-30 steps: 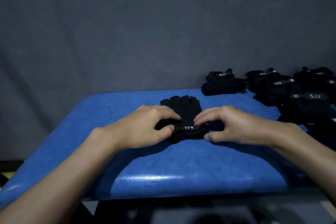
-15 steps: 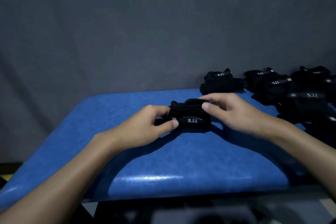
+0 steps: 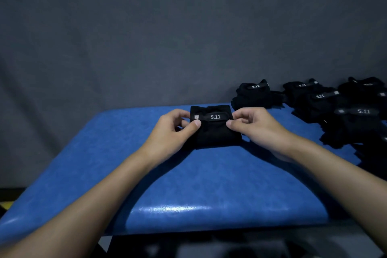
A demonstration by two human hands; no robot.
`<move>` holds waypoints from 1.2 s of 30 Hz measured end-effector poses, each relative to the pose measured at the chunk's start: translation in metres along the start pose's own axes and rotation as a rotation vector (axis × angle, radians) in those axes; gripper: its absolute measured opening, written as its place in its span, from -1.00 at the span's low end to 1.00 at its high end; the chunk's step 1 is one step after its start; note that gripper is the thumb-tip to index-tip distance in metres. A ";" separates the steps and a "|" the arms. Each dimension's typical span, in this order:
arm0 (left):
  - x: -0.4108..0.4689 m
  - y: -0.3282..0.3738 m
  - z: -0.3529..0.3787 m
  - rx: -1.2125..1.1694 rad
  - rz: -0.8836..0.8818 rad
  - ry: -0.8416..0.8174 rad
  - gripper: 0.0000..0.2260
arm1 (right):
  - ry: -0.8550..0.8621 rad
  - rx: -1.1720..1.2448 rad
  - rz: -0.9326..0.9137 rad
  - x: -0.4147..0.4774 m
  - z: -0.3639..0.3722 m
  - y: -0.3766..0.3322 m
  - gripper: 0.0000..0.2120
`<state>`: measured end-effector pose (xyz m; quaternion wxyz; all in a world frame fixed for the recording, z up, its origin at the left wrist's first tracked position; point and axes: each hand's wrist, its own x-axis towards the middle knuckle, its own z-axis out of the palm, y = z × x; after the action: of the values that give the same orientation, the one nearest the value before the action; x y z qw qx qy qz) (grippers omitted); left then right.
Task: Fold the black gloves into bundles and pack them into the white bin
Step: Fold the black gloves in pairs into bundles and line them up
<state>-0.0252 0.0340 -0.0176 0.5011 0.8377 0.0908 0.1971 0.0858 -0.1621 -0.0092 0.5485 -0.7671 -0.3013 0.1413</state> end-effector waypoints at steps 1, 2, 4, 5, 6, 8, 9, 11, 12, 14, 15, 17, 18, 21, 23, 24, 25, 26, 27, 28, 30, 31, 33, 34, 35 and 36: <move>0.002 -0.002 0.000 0.012 0.002 0.025 -0.79 | 0.038 -0.032 0.005 0.003 0.001 0.002 -0.87; 0.003 -0.004 0.000 0.031 0.012 0.043 -0.73 | 0.077 -0.052 0.004 0.006 0.003 0.004 -0.88; 0.003 -0.007 0.000 0.067 0.042 0.049 -0.69 | 0.125 -0.073 0.004 0.010 0.007 0.007 -0.86; 0.003 -0.008 0.000 0.090 0.049 0.042 -0.71 | 0.133 -0.104 0.005 0.012 0.009 0.008 -0.80; 0.003 -0.009 0.000 0.116 0.048 0.034 -0.73 | 0.136 -0.152 0.003 0.013 0.010 0.009 -0.72; 0.002 -0.008 -0.001 0.160 0.051 -0.009 -0.77 | 0.123 -0.238 -0.017 0.014 0.010 0.013 -0.55; 0.001 -0.007 -0.002 0.165 0.061 -0.034 -0.78 | 0.098 -0.256 -0.034 0.013 0.008 0.013 -0.44; 0.001 -0.005 -0.002 0.148 0.077 -0.068 -0.82 | 0.013 -0.326 -0.072 0.008 0.001 0.013 -0.27; 0.001 -0.004 -0.002 0.134 0.082 -0.073 -0.84 | -0.036 -0.387 -0.091 0.005 -0.002 0.013 -0.24; 0.001 -0.005 0.000 0.128 0.081 -0.084 -0.80 | -0.081 -0.499 -0.122 0.001 -0.008 0.014 -0.27; 0.001 -0.005 0.002 0.143 0.077 -0.097 -0.74 | -0.070 -0.528 -0.133 -0.001 -0.010 0.015 -0.31; 0.002 -0.006 0.008 0.176 0.082 -0.130 -0.60 | -0.038 -0.541 -0.129 -0.005 -0.019 0.017 -0.35; 0.004 -0.006 0.012 0.183 0.091 -0.143 -0.57 | -0.032 -0.544 -0.112 -0.007 -0.024 0.018 -0.35; 0.011 -0.003 0.030 0.211 0.114 -0.153 -0.59 | 0.002 -0.582 -0.070 -0.013 -0.043 0.022 -0.35; 0.018 0.001 0.042 0.260 0.134 -0.150 -0.62 | 0.048 -0.612 -0.053 -0.019 -0.053 0.025 -0.36; 0.023 0.003 0.048 0.279 0.146 -0.146 -0.64 | 0.077 -0.629 -0.043 -0.022 -0.057 0.026 -0.33; 0.028 0.004 0.054 0.287 0.157 -0.140 -0.66 | 0.114 -0.657 -0.032 -0.026 -0.061 0.026 -0.30; 0.032 0.006 0.060 0.288 0.162 -0.135 -0.67 | 0.161 -0.694 -0.032 -0.030 -0.064 0.026 -0.27; 0.037 0.008 0.067 0.287 0.165 -0.132 -0.68 | 0.210 -0.732 -0.053 -0.033 -0.066 0.026 -0.28; 0.041 0.009 0.074 0.289 0.171 -0.131 -0.68 | 0.247 -0.760 -0.083 -0.036 -0.068 0.027 -0.32; 0.048 0.012 0.086 0.306 0.188 -0.127 -0.68 | 0.263 -0.771 -0.109 -0.041 -0.070 0.028 -0.40; 0.050 0.013 0.090 0.316 0.195 -0.126 -0.67 | 0.254 -0.784 -0.099 -0.042 -0.069 0.030 -0.43; 0.055 0.014 0.096 0.336 0.200 -0.123 -0.65 | 0.234 -0.839 -0.056 -0.044 -0.068 0.033 -0.46; 0.056 0.015 0.097 0.348 0.199 -0.118 -0.65 | 0.225 -0.865 -0.030 -0.044 -0.068 0.034 -0.45; 0.058 0.015 0.099 0.359 0.196 -0.110 -0.65 | 0.212 -0.885 -0.006 -0.044 -0.068 0.035 -0.44; 0.059 0.015 0.100 0.366 0.191 -0.100 -0.66 | 0.195 -0.901 0.011 -0.044 -0.068 0.036 -0.42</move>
<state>0.0698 -0.0329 -0.0320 0.3236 0.9283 0.0200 0.1820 0.1002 -0.2482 -0.0233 0.1854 -0.9403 -0.2755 -0.0739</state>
